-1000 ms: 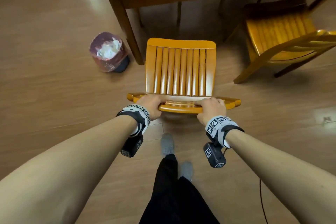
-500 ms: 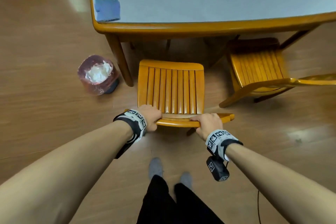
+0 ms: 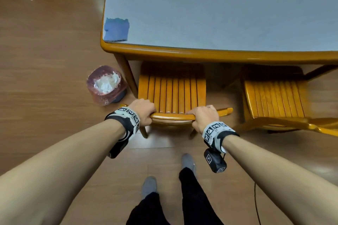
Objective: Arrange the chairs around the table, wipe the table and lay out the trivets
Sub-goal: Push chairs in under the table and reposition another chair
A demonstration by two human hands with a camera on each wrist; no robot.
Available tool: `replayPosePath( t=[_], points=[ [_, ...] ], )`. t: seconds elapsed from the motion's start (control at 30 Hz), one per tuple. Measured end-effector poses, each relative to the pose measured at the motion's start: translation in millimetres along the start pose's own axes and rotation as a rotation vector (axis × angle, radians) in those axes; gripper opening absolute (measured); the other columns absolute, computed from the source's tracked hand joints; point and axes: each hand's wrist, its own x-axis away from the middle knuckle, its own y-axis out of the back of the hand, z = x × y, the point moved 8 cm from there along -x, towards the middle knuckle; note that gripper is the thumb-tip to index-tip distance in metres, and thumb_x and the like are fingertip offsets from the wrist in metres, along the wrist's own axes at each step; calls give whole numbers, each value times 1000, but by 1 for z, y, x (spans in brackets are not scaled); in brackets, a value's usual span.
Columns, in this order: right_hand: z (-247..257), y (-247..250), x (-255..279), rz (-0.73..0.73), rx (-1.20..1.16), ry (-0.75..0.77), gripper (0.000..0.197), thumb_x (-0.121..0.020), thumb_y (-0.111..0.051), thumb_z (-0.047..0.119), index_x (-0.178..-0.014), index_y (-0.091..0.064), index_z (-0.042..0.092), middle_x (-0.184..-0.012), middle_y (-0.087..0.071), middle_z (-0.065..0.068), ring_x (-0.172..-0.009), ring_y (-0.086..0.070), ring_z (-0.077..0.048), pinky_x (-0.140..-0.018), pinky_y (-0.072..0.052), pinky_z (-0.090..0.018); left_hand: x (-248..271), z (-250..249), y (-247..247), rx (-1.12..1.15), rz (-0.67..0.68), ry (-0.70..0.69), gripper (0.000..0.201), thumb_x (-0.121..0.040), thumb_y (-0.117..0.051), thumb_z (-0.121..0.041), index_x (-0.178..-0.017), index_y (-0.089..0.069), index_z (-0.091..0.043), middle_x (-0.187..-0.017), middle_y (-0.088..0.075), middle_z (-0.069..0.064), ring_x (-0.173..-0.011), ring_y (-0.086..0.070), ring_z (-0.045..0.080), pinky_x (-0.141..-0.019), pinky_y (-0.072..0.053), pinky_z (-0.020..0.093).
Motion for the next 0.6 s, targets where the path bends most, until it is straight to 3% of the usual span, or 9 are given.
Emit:
replayPosePath(
  t=[0.2,0.37,0.6],
  points=[
    [-14,40,-69,-22,67,155,42,-83,-63,21,-119,-63,43,-107,-65,15,-101,-54,-16,-97,-39,-37,-38,24,34,89,0,117,17,-77,-57,-20,-89,-69,-22,-78,-60,-1,-76,-56,20,-67,-45,28],
    [-30,67,-112,-66,16,104,31,-89,-63,24,-113,-67,42,-98,-68,13,-92,-57,-18,-90,-45,-34,-68,46,54,142,-11,213,19,-78,-57,-21,-91,-69,-24,-78,-62,-3,-76,-57,20,-72,-53,33],
    [-11,87,-158,-97,-24,49,25,-89,-61,24,-104,-69,42,-84,-69,12,-81,-59,-20,-73,-45,-30,-90,101,81,118,-18,297,11,-76,-57,-21,-84,-62,-26,-78,-56,-4,-82,-59,24,-67,-46,33]
  ],
)
